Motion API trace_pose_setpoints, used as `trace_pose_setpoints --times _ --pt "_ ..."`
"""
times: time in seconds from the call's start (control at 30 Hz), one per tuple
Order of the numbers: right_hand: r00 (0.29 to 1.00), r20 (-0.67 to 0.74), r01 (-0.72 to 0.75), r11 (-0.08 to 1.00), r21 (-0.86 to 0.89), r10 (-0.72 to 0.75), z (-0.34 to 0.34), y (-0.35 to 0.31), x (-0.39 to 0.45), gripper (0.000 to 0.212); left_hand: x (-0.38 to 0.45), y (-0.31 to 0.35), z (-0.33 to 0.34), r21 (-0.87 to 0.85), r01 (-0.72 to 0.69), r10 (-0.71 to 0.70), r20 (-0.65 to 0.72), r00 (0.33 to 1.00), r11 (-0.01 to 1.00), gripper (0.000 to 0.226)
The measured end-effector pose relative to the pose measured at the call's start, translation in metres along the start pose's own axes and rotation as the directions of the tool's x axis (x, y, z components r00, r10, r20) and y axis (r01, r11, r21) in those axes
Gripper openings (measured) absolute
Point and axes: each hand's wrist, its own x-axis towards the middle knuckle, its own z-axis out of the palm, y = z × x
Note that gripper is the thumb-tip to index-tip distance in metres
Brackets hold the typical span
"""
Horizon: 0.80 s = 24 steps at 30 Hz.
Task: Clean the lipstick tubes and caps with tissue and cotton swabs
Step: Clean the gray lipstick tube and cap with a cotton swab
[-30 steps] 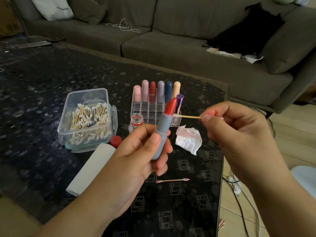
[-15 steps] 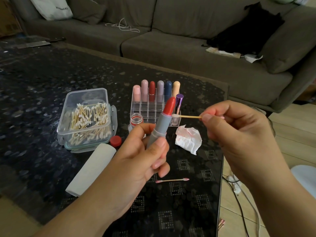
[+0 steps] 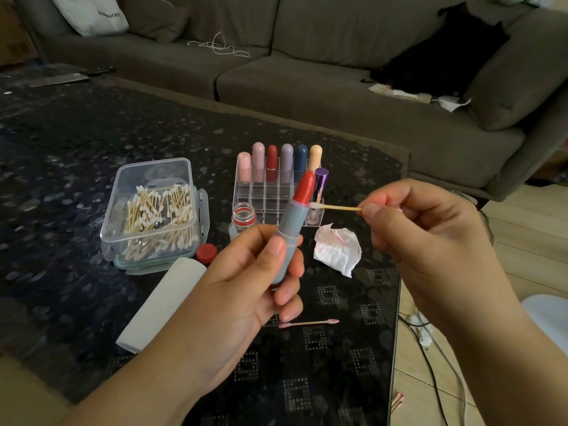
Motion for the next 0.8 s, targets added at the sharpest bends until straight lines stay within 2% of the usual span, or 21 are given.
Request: trace_pose_setpoints --times 0.23,0.53,0.7,0.8 --pt "1.000 0.011 0.003 1.000 0.016 -0.004 -0.0001 0.0000 -0.0005 0.015 0.0016 -0.0017 -0.0007 0.025 0.025 -0.025 0.005 1.000 0.999 0.035" --pt "0.995 0.096 0.038 0.997 -0.072 -0.031 0.0052 0.0017 -0.0046 0.007 0.0040 -0.0028 0.0000 -0.101 0.090 -0.083 0.068 0.994 0.991 0.038" --pt "0.997 0.059 0.060 0.996 -0.072 -0.056 0.0031 0.0025 -0.0039 0.007 0.0027 -0.0032 -0.0012 -0.137 0.100 -0.090 0.072 0.993 0.986 0.036" --pt "0.992 0.106 0.073 0.992 -0.102 -0.062 0.0035 0.0028 -0.0051 0.005 0.0029 -0.0039 -0.0016 -0.147 0.098 -0.089 0.061 0.994 0.984 0.035"
